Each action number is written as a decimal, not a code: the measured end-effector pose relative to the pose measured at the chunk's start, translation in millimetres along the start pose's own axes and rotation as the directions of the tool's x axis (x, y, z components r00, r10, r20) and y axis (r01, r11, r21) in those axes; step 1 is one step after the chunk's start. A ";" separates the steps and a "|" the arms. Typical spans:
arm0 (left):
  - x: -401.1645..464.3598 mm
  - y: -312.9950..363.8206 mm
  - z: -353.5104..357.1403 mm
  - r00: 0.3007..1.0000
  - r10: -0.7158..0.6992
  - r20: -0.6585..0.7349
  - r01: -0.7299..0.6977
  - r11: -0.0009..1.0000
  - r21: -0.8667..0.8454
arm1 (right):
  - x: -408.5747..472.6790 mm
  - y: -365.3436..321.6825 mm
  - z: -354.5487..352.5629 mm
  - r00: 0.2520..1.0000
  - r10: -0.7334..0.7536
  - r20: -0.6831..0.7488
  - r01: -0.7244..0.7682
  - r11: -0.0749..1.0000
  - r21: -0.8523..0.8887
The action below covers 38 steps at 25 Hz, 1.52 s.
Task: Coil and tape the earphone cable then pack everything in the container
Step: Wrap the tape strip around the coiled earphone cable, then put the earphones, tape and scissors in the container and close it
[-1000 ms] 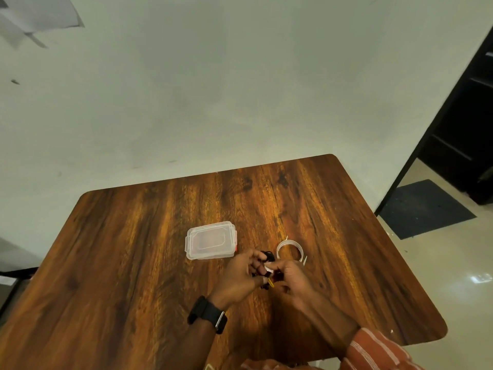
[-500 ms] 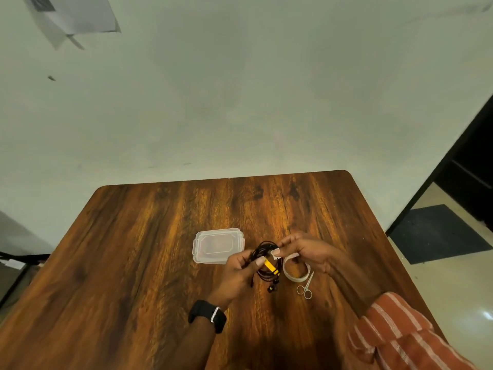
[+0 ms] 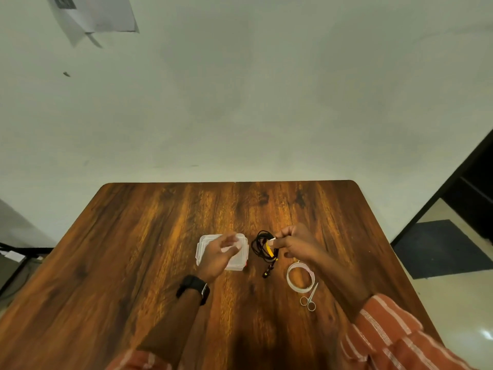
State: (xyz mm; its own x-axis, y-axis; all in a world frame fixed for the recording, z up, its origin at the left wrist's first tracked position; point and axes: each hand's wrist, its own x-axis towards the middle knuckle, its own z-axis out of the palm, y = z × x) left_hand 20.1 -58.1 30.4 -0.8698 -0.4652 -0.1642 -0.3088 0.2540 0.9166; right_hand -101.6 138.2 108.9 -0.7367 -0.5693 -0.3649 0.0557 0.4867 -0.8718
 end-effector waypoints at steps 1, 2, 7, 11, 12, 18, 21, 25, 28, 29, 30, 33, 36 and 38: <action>15.4 -10.2 -10.6 1.000 0.025 -0.016 -0.018 0.945 0.327 | 1.5 -5.3 -1.8 0.999 -0.032 -0.013 0.031 0.999 -0.040; 29.0 -18.6 -19.0 0.999 0.038 0.030 -0.049 0.802 0.595 | 2.9 -10.2 -2.8 0.998 -0.057 -0.022 0.055 0.995 -0.081; 66.4 -52.8 -35.2 0.955 -0.200 0.221 -0.120 0.424 0.898 | 8.7 -29.1 -7.8 0.988 -0.128 -0.081 0.112 0.977 -0.180; 64.4 -59.4 -26.7 0.960 -0.150 0.238 -0.141 0.472 0.870 | 2.3 -41.6 -10.3 0.965 -0.201 -0.166 0.182 0.976 -0.122; 60.4 -57.6 -21.3 0.954 -0.136 0.266 -0.169 0.488 0.856 | 0.2 -41.5 -10.6 0.961 -0.210 -0.179 0.194 0.976 -0.103; 23.2 -43.2 4.4 0.961 -0.067 0.270 -0.128 0.756 0.642 | -0.2 -25.1 -1.1 0.964 -0.178 -0.199 0.163 0.983 -0.090; 1.9 -62.7 -11.4 0.989 -0.130 0.066 0.077 0.848 0.524 | -1.9 -25.0 8.8 0.969 -0.175 -0.176 0.172 0.985 -0.029; -35.7 -101.6 -47.1 0.961 -0.219 -0.171 0.273 0.857 0.436 | -0.2 -18.9 31.7 0.986 -0.151 -0.068 0.154 0.987 0.039; -65.5 -103.5 -64.9 0.912 -0.277 -0.303 0.383 0.840 0.384 | 10.1 -10.0 58.3 0.988 -0.151 0.009 0.149 0.982 0.113; -73.3 -102.9 -67.8 0.904 -0.282 -0.321 0.398 0.828 0.395 | 14.2 -4.2 67.2 0.988 -0.151 0.030 0.146 0.979 0.143; -80.6 -101.1 -70.2 0.900 -0.285 -0.331 0.408 0.818 0.406 | 20.7 4.0 77.3 0.990 -0.134 0.050 0.123 0.977 0.173; -95.4 -109.9 -81.1 0.888 -0.291 -0.355 0.424 0.816 0.392 | 45.6 39.5 104.0 0.990 0.087 0.110 -0.117 0.945 0.304; -94.9 -141.5 -94.1 0.887 -0.284 -0.364 0.427 0.804 0.414 | 69.0 69.7 119.1 0.927 0.329 0.181 -0.371 0.880 0.298; -101.8 -123.5 -97.0 0.903 -0.242 -0.355 0.400 0.773 0.492 | 79.4 81.5 119.9 0.903 0.389 0.181 -0.423 0.879 0.221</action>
State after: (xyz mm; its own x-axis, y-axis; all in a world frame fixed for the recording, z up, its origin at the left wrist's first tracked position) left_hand 184.1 -124.3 -30.6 -0.5741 -0.7828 -0.2400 -0.7762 0.4270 0.4639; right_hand -74.7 53.3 -30.3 -0.5219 -0.4447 -0.7280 0.5092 0.5223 -0.6841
